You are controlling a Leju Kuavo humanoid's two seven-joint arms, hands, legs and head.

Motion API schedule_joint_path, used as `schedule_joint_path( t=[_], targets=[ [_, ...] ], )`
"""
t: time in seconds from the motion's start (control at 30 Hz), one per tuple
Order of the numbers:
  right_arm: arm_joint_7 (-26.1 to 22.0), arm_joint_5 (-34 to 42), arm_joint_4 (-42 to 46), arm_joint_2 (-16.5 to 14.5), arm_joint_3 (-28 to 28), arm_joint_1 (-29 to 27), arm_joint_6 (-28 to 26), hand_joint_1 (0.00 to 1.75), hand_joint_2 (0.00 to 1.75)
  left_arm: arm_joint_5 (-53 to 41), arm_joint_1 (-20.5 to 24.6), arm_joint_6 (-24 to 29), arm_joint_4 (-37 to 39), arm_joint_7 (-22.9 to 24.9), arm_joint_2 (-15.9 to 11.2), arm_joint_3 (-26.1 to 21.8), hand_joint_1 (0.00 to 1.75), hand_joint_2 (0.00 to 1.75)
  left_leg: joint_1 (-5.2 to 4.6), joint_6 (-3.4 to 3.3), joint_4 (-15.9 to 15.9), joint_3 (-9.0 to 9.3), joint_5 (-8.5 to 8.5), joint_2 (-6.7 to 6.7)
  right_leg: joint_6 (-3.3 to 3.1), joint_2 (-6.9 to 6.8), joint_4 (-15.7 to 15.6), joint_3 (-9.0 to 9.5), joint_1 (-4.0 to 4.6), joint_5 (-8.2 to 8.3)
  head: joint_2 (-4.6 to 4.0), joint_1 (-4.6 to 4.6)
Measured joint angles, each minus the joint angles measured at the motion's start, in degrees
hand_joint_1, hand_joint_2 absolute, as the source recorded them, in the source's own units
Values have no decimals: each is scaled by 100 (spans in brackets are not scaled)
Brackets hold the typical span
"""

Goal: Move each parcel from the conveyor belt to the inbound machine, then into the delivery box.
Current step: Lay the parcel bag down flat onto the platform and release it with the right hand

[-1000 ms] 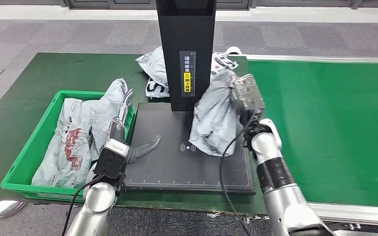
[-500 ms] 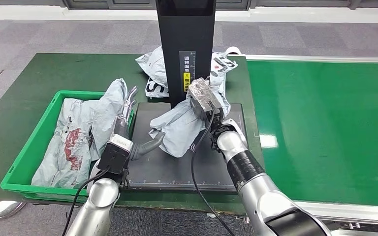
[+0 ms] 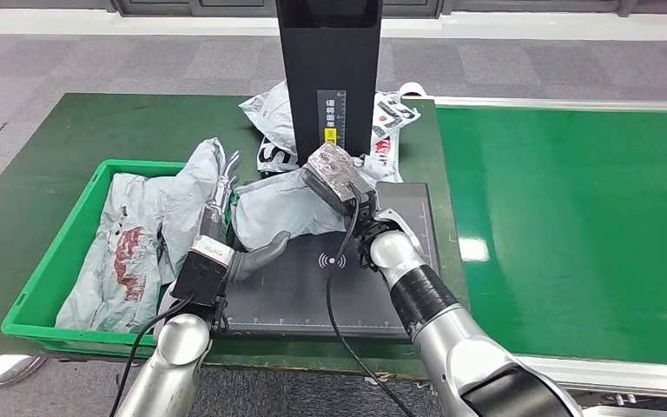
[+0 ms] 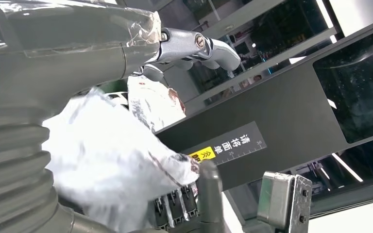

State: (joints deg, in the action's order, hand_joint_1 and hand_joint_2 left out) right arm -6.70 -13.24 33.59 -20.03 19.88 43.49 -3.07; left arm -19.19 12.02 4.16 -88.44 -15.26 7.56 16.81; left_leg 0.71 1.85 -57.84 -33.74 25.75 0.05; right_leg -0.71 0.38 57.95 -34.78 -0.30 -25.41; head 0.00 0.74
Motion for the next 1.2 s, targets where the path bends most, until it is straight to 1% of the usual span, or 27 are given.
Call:
schedule_joint_path(
  t=[0.07,0.17,0.3,0.4,0.6,0.7,0.77,0.8,0.87,0.9,0.97,1.03,1.07,1.1,1.13,1.2],
  targets=[
    [90,-169,66,31,74,3,-63,0,0,-10,-9,31,-3,0,-3,0,0,175,0,0,0,0,0,-1,0,0,0,0,-1,0,0,0],
    [423,-650,298,159,229,-2,-83,0,0,-27,-48,75,-13,1,-14,-1,0,175,0,0,-1,0,0,-2,0,-1,0,0,-1,0,0,0],
    [952,-1608,867,462,474,-158,174,0,0,-97,-145,116,-68,18,-42,-14,0,175,0,0,-1,0,0,-4,0,-2,0,0,-1,0,0,0],
    [1196,-2378,1446,712,558,-436,349,0,0,-153,-247,156,-134,27,-54,-57,0,175,0,-1,-1,-1,1,-6,0,-6,-1,0,-1,-1,0,1],
    [1456,-3740,2643,1174,558,-1124,619,0,0,-316,-507,167,-348,54,-54,-202,0,175,0,-3,-1,0,5,-8,2,-10,-4,1,-1,-4,0,1],
    [1407,-4366,3320,1488,558,-1618,826,0,0,-369,-645,165,-462,67,-55,-312,0,175,0,-4,-1,0,6,-11,3,-12,-5,2,-1,-6,0,1],
    [1179,-4518,3784,1704,558,-1966,957,0,0,-380,-683,138,-502,77,-56,-392,0,175,-1,-4,-1,-1,7,-12,3,-13,-5,2,-1,-6,0,1],
    [988,-4537,4032,1812,558,-2148,1038,0,0,-377,-687,102,-509,82,-57,-430,0,175,-1,-4,-1,-1,7,-12,3,-13,-6,2,-2,-6,0,0],
    [423,-4523,4573,2037,558,-2552,1216,0,0,-353,-675,-7,-505,81,-58,-499,0,175,-1,-4,-1,0,9,-15,5,-14,-8,3,-2,-7,0,0],
    [51,-4479,4849,2147,558,-2776,1281,0,0,-331,-657,-68,-493,69,-62,-523,0,175,-1,-4,-1,0,9,-16,6,-15,-8,3,-2,-8,0,0],
    [-877,-4250,5390,2364,551,-3230,1322,0,0,-270,-586,-193,-452,28,-82,-552,0,175,-1,-4,-1,-2,12,-18,8,-16,-8,3,-2,-10,0,0],
    [-1923,-3716,5901,2517,491,-3598,1349,0,0,-265,-492,-328,-391,17,-110,-562,0,175,-1,-4,-1,-2,15,-14,7,-15,-8,3,-2,-11,0,1],
    [-2350,-3342,6127,2541,423,-3729,1404,0,0,-338,-450,-390,-356,52,-119,-559,0,175,-1,-4,-1,-2,16,-12,7,-13,-8,3,-2,-11,0,1],
    [-2654,-2911,6347,2523,319,-3827,1479,0,0,-502,-418,-447,-313,121,-124,-543,0,175,-1,-4,0,0,16,-11,7,-13,-8,3,-2,-12,0,0],
    [-2798,-2490,6543,2455,177,-3899,1550,0,0,-769,-399,-491,-264,215,-127,-503,0,175,-1,-4,0,1,16,-10,6,-12,-8,3,-2,-12,0,0],
    [-2809,-1873,6856,2241,-136,-3993,1626,0,0,-1375,-388,-542,-149,384,-126,-347,0,175,-1,-5,0,3,16,-10,6,-13,-8,5,-1,-12,0,-1]
  ],
)
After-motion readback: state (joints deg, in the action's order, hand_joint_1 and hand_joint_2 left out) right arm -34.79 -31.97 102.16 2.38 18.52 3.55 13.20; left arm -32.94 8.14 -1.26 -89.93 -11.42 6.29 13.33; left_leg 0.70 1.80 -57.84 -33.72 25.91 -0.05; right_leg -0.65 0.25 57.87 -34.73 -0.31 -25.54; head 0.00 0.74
